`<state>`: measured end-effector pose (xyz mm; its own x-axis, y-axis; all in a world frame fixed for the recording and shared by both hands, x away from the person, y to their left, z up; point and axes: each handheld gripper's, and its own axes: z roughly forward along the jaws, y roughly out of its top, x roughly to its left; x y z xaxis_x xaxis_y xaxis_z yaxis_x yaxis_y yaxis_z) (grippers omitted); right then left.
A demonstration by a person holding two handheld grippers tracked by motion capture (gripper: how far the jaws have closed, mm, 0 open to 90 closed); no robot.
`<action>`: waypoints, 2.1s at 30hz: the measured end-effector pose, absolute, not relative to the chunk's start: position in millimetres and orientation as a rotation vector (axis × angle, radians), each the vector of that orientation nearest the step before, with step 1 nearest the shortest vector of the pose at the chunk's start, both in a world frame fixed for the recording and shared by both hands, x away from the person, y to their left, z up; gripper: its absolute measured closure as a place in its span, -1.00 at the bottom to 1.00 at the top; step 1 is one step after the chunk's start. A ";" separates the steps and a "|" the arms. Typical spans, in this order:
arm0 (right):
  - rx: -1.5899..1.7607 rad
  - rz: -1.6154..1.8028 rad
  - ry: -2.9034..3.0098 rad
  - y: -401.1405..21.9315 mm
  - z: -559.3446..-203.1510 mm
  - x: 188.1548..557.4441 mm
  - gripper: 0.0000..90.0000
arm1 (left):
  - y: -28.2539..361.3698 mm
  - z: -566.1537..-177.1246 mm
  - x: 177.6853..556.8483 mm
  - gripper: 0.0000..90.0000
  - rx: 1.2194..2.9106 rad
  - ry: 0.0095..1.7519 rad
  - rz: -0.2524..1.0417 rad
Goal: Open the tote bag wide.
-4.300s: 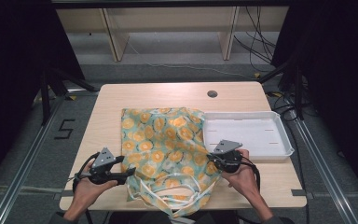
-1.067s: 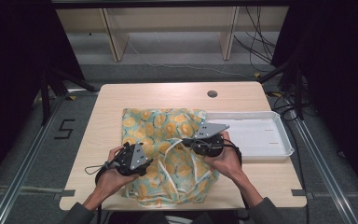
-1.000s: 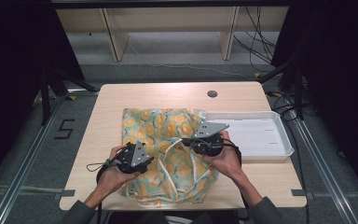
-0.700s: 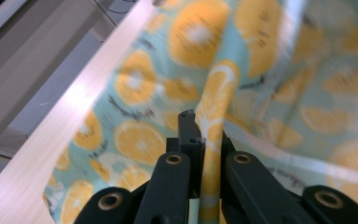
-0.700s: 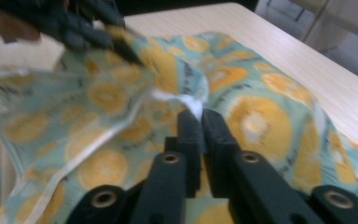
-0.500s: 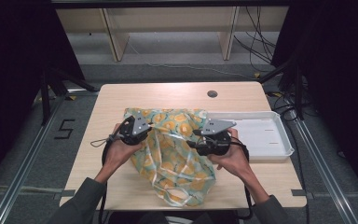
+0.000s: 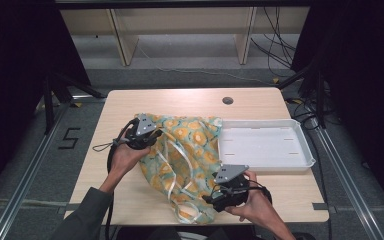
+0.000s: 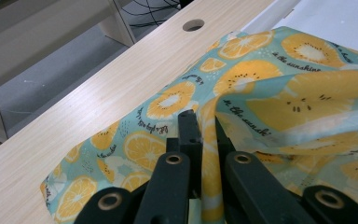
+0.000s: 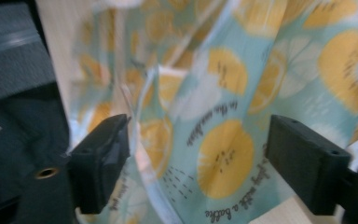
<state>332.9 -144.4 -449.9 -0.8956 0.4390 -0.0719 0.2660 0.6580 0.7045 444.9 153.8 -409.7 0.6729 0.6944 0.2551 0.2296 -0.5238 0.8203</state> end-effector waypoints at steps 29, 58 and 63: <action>0.507 0.981 2.547 -138.8 -452.9 370.9 1.00 | 175.9 -403.3 450.7 0.98 2.010 0.745 0.672; 0.766 1.146 2.192 -137.8 -425.2 496.3 1.00 | 190.0 -478.0 503.1 0.95 2.151 0.923 0.594; 0.775 1.122 2.230 -137.1 -435.3 500.4 1.00 | 189.5 -488.2 502.2 0.76 2.223 0.915 0.551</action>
<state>500.4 -137.1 -435.3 -0.6999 0.6878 -0.1928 0.2552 0.4929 0.8318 502.2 189.5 -488.2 0.6661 0.7350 0.1270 0.4557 -0.5358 0.7108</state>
